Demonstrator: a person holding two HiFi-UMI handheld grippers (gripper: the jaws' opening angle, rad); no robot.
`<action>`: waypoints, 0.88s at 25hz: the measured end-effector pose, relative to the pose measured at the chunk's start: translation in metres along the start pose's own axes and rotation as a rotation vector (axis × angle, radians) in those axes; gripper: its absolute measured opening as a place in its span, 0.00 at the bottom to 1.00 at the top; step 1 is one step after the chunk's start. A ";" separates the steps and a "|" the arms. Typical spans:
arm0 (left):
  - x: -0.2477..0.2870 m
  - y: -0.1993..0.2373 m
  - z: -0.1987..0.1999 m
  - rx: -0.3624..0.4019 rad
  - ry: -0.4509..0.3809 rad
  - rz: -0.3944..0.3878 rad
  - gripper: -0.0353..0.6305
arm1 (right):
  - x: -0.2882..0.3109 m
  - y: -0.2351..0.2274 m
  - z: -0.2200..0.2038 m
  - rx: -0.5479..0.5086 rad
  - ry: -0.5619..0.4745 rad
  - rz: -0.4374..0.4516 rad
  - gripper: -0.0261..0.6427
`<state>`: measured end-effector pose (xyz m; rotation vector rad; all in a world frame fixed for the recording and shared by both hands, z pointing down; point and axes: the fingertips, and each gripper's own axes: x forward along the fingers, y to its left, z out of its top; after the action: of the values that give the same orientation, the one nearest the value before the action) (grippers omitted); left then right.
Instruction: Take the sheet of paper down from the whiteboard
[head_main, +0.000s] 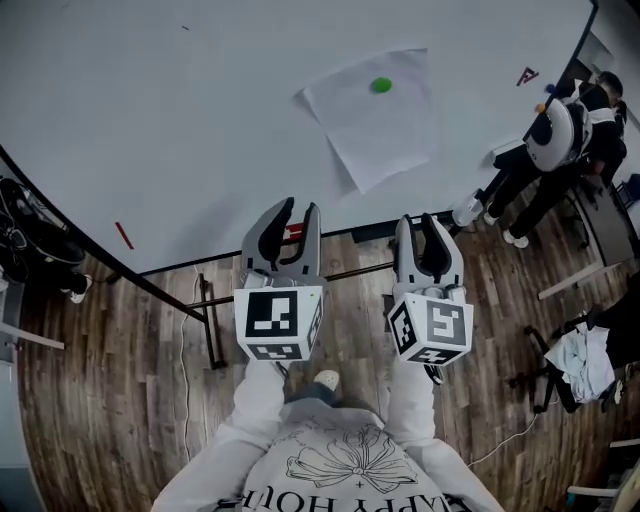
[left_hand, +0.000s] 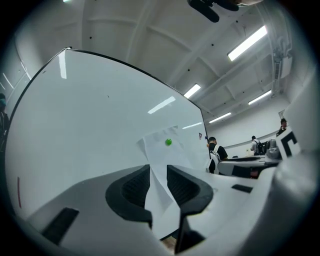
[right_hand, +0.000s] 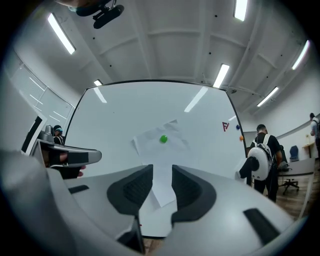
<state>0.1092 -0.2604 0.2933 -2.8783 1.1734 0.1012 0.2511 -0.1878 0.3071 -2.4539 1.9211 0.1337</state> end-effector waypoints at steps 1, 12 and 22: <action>0.007 0.003 0.001 0.002 -0.002 0.001 0.18 | 0.008 0.000 0.000 -0.003 -0.001 0.007 0.19; 0.064 0.022 0.017 -0.014 -0.021 0.004 0.20 | 0.078 -0.006 0.005 -0.030 -0.019 0.097 0.19; 0.114 0.035 0.035 -0.064 -0.048 0.088 0.22 | 0.134 -0.017 0.035 -0.081 -0.082 0.220 0.20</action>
<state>0.1647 -0.3629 0.2496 -2.8602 1.3123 0.2119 0.2972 -0.3107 0.2604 -2.2360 2.1846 0.3170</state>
